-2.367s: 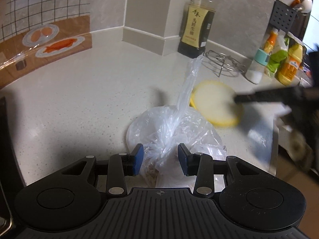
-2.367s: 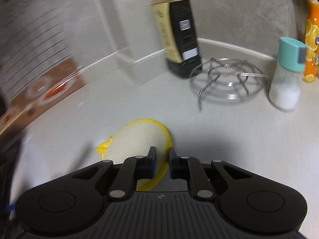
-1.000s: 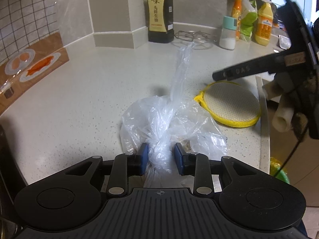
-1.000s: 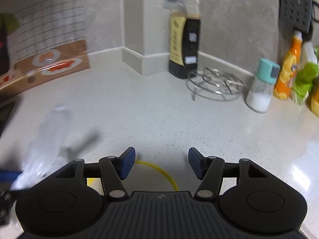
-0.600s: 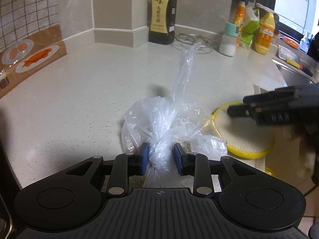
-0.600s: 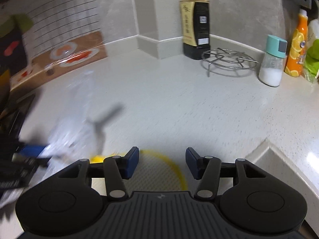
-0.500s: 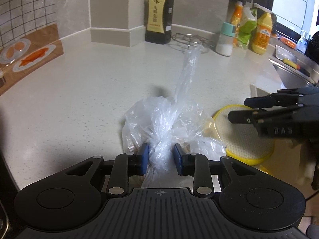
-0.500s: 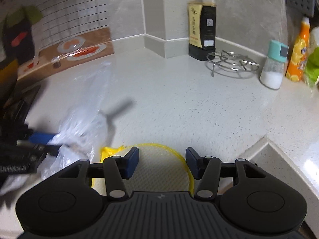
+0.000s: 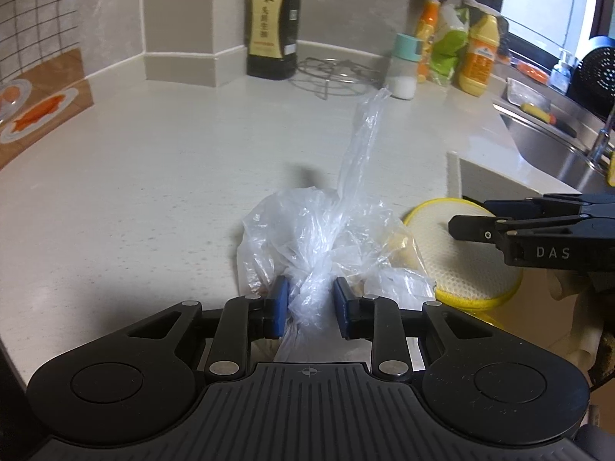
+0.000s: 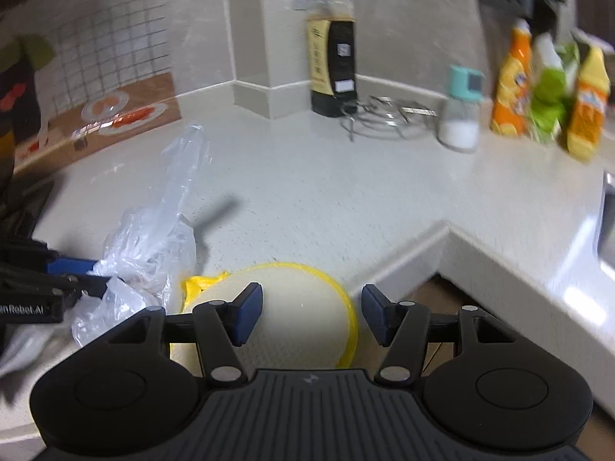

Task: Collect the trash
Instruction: 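Grasp the yellow-rimmed mesh lid with the right tool while the left holds the bag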

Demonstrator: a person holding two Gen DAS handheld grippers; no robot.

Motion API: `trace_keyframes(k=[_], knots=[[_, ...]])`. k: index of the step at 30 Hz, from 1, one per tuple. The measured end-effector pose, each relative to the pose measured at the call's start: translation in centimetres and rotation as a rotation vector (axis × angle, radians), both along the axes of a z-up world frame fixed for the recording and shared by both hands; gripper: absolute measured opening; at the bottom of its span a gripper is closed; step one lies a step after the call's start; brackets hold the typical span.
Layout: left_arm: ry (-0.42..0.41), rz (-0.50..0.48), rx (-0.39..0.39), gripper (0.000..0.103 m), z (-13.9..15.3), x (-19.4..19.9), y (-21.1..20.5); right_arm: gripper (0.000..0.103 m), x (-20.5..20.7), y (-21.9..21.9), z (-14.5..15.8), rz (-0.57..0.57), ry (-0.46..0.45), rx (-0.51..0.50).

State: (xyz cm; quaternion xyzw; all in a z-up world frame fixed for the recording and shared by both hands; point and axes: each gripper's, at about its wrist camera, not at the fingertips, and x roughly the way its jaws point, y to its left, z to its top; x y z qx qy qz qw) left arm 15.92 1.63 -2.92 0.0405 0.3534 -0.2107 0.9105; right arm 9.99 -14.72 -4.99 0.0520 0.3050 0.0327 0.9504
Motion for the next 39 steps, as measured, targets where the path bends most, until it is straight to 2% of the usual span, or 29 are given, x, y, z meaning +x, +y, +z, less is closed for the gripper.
trace_keyframes(k=[11,18,22,24,26,31,34,39], knots=[[0.007,-0.028,0.005,0.029,0.0,-0.6,-1.5,0.059,-1.1,-2.1,-0.9,-0.009,0.04,0.156],[0.005,-0.033,0.011,0.029,0.0,-0.5,-1.6,0.07,-1.0,-3.9,-1.7,-0.061,0.046,0.239],[0.005,-0.031,0.014,0.029,-0.1,-0.5,-1.8,0.07,-0.8,-4.4,-2.3,0.002,0.093,0.373],[0.004,-0.031,0.013,0.029,-0.1,-0.5,-1.8,0.069,-1.0,-4.1,-2.4,0.018,0.099,0.392],[0.003,-0.029,0.013,0.029,-0.1,-0.6,-1.8,0.063,-1.3,-3.6,-2.2,0.028,0.085,0.368],[0.003,-0.024,0.013,0.029,-0.2,-0.6,-1.8,0.036,-2.0,-3.4,-1.5,0.041,0.058,0.315],[0.002,-0.018,0.015,0.029,-0.1,-0.6,-1.8,0.026,-2.6,-3.6,-0.8,0.056,0.034,0.3],[-0.001,-0.003,0.017,0.028,-0.1,-0.6,-1.5,0.024,-3.4,-3.5,0.1,0.097,-0.004,0.31]])
